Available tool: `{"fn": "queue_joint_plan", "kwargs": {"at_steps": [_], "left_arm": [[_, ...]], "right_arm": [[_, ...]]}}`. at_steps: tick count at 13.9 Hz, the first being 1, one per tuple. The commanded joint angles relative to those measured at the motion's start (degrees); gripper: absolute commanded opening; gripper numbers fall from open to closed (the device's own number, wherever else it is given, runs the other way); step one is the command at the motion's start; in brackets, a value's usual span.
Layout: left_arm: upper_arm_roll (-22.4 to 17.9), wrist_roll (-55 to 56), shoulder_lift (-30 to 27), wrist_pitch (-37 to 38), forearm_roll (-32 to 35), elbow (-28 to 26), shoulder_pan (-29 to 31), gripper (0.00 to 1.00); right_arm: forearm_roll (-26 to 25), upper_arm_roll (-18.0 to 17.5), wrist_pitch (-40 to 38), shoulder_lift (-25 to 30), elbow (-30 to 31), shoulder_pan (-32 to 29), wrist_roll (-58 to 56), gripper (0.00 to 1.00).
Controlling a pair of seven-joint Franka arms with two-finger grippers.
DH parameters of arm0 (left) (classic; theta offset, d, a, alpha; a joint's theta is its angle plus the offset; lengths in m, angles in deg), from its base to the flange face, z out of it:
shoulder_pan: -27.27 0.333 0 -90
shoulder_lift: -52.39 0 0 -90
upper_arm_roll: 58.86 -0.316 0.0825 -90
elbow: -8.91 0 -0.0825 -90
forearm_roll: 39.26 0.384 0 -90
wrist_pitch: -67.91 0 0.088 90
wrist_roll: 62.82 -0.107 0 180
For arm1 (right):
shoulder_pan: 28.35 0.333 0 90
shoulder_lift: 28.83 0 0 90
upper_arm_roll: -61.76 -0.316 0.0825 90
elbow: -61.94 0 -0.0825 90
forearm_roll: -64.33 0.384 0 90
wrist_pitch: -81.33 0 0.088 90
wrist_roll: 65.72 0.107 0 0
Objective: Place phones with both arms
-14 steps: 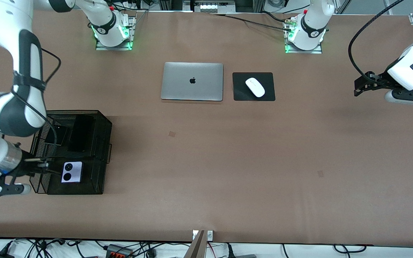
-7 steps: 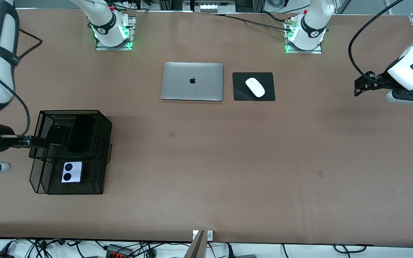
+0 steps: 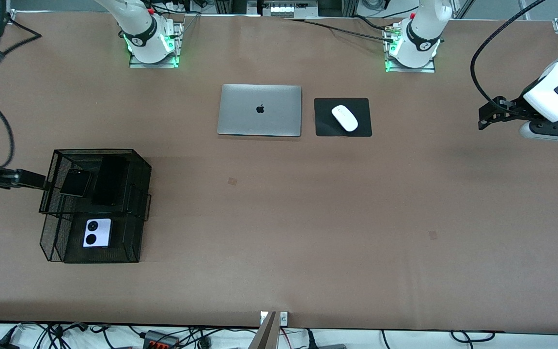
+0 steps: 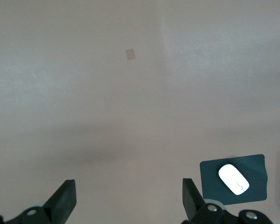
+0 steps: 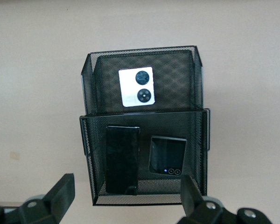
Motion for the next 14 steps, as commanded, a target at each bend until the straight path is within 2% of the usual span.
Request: {"fn": "queue_joint_plan", "kwargs": {"at_steps": [1,6,11,14], "left_arm": [[0.1,-0.7,-0.2,1.3,-0.2,0.7,0.1,1.0],[0.1,-0.7,-0.2,1.3,-0.2,0.8,0.1,1.0],[0.1,-0.7,-0.3,1.3,0.1,0.8,0.1,1.0],[0.1,-0.8,-0.2,1.3,0.2,0.8,0.1,1.0]], "right_arm": [[-5.1,-7.1,3.0,8.0,9.4,-4.5,0.8,1.0],[-5.5,-7.2,-0.8,10.7,11.6,-4.2,4.4,1.0],[-7.8,-7.6,8.8,21.9,30.0,-4.0,3.8,1.0],[-8.0,-7.7,7.7,22.3,29.2,-4.2,2.6,1.0]]}}
